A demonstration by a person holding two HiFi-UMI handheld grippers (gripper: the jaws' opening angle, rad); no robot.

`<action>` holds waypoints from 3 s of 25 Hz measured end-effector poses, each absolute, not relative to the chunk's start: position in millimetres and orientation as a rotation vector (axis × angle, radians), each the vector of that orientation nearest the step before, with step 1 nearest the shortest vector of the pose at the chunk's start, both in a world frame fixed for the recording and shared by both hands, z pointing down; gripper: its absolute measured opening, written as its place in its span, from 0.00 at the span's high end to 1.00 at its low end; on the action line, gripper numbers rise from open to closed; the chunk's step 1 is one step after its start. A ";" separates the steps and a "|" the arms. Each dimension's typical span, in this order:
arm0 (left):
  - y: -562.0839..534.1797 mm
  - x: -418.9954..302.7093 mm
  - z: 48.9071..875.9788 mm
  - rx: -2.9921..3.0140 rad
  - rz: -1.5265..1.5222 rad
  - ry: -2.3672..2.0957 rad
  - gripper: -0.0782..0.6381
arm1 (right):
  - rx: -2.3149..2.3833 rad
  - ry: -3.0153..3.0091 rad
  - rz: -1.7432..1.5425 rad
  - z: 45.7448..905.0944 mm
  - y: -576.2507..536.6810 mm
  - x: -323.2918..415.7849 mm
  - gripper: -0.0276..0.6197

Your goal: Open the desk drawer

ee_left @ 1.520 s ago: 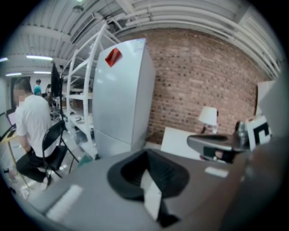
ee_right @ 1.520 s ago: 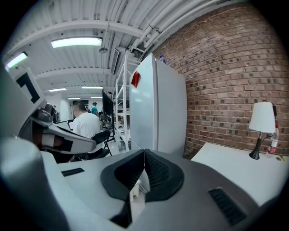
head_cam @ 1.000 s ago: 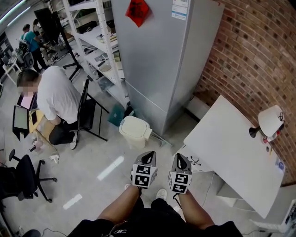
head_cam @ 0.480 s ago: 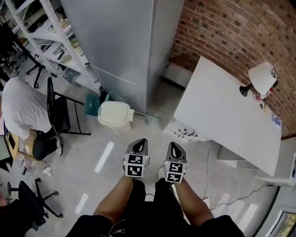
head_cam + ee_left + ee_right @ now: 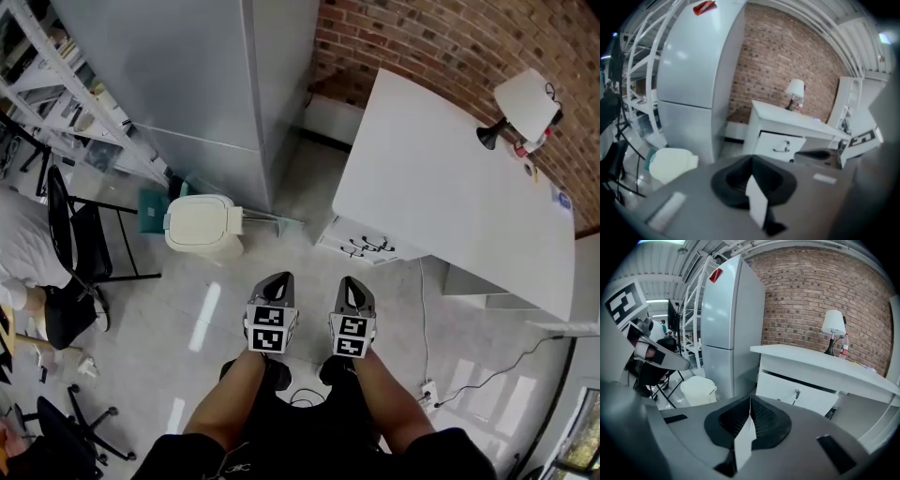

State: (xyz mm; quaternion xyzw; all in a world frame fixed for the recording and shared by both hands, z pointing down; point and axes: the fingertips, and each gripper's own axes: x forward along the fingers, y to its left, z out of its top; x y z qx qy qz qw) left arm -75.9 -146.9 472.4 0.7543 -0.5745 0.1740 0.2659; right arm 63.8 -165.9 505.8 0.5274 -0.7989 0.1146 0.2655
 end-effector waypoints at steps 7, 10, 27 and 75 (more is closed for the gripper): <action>-183.8 -41.1 584.1 2.122 0.449 -1.537 0.90 | 1.352 -2.144 0.190 632.8 -199.7 88.0 0.96; -202.8 -29.1 641.8 2.173 0.437 -1.531 0.90 | 1.332 -2.104 0.125 699.8 -216.6 105.6 0.95; -225.3 -27.6 810.9 2.246 0.438 -1.522 0.90 | 1.031 -1.812 -0.327 913.3 -283.6 145.8 0.85; -225.2 -43.4 830.4 2.257 0.442 -1.467 0.90 | 0.867 -1.330 -0.562 1013.5 -318.3 153.8 0.94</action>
